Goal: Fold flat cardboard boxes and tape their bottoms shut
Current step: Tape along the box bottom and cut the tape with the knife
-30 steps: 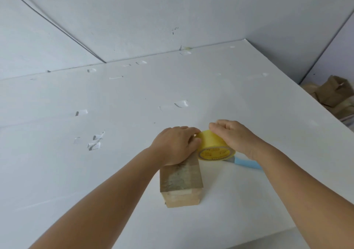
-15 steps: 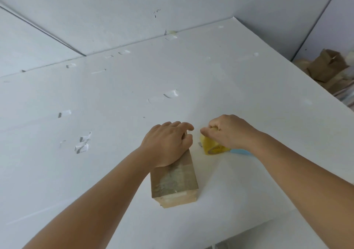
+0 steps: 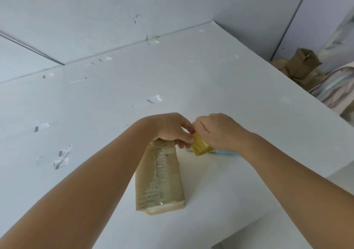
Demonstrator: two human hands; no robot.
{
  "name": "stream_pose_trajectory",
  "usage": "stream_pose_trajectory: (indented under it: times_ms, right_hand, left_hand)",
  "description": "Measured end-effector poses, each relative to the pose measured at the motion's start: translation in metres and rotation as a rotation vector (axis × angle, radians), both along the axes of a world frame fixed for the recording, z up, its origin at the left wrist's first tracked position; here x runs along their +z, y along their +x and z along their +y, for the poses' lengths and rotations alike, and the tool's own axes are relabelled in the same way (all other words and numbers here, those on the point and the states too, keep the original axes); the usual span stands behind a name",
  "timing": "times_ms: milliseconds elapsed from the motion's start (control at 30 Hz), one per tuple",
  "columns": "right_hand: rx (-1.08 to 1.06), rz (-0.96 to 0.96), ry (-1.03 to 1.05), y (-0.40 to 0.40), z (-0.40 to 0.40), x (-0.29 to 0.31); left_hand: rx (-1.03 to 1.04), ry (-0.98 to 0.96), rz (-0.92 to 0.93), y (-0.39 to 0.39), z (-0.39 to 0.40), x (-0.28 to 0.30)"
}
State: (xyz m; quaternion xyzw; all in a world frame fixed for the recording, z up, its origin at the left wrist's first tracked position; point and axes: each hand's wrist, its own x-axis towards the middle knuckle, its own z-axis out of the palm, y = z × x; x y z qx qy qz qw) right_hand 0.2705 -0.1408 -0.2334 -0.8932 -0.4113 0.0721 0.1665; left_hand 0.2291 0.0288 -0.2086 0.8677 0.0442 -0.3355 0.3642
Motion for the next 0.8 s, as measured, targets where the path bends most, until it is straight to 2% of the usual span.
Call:
stream_pose_trajectory:
  times_ms: [133, 233, 333, 367, 433, 500, 567, 800]
  right_hand:
    - [-0.058, 0.057, 0.117, 0.0, -0.003, -0.004]
    - [-0.13, 0.131, 0.283, 0.003, -0.007, -0.007]
    - [-0.35, 0.201, 0.487, 0.009, -0.015, -0.016]
    - [-0.435, 0.213, 0.489, 0.012, -0.019, -0.022]
    - [-0.506, 0.219, 0.307, 0.015, -0.028, -0.038]
    - [-0.415, 0.228, 0.034, 0.013, -0.032, -0.054]
    - [-0.315, 0.238, -0.142, 0.005, -0.031, -0.065]
    - [-0.191, 0.014, -0.258, -0.003, -0.028, -0.076]
  left_hand:
    - [0.133, -0.061, -0.043, -0.004, 0.003, -0.008]
    - [0.182, -0.087, -0.056, -0.008, 0.005, -0.009]
    - [0.278, -0.107, -0.086, -0.013, 0.008, -0.01]
    - [0.328, -0.115, -0.098, -0.016, 0.01, -0.011]
    - [0.438, -0.133, -0.124, -0.021, 0.015, -0.013]
    - [0.534, -0.144, -0.153, -0.027, 0.019, -0.015]
    - [0.598, -0.165, -0.178, -0.03, 0.021, -0.016]
    - [0.646, -0.235, -0.206, -0.034, 0.016, -0.019]
